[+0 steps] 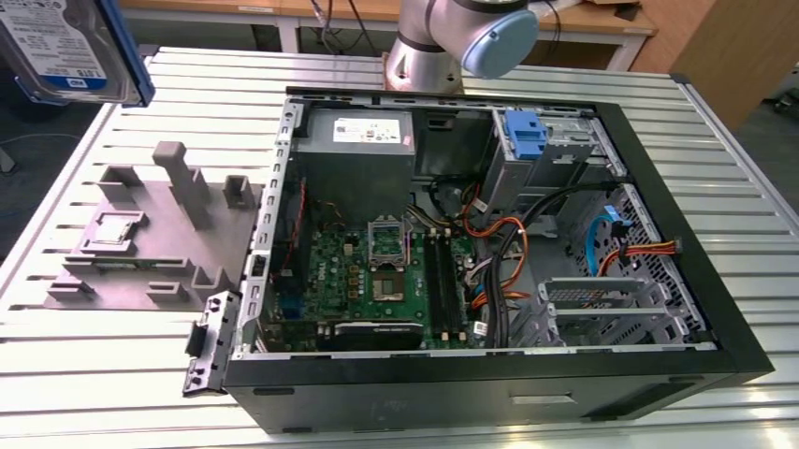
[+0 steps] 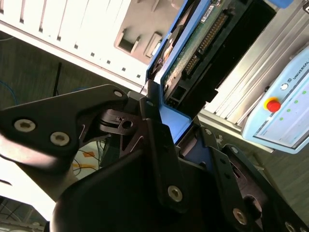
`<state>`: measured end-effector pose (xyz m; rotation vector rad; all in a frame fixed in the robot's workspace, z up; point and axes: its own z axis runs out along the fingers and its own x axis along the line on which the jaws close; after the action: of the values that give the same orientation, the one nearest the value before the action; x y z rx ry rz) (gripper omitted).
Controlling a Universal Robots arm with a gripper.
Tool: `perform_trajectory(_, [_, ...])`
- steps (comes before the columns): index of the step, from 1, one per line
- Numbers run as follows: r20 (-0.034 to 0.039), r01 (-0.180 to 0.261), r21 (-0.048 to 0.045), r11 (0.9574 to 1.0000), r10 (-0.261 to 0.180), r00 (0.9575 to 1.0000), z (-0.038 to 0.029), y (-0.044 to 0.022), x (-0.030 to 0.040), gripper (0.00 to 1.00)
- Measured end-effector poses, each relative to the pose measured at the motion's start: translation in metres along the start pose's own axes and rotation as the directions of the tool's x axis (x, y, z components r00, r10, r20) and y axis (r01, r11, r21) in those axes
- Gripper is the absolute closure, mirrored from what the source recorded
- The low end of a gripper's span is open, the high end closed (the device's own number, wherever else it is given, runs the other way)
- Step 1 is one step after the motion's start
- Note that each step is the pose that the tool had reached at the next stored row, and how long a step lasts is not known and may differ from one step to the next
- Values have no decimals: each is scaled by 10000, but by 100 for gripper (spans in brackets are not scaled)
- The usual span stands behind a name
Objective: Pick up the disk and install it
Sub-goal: 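Pick up the disk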
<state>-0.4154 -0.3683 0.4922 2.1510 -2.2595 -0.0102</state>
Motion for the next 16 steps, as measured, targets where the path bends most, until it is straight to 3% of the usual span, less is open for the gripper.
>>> perform_trajectory(16, [1,0,0,10000,0,10000,-2,-86,-4,64])
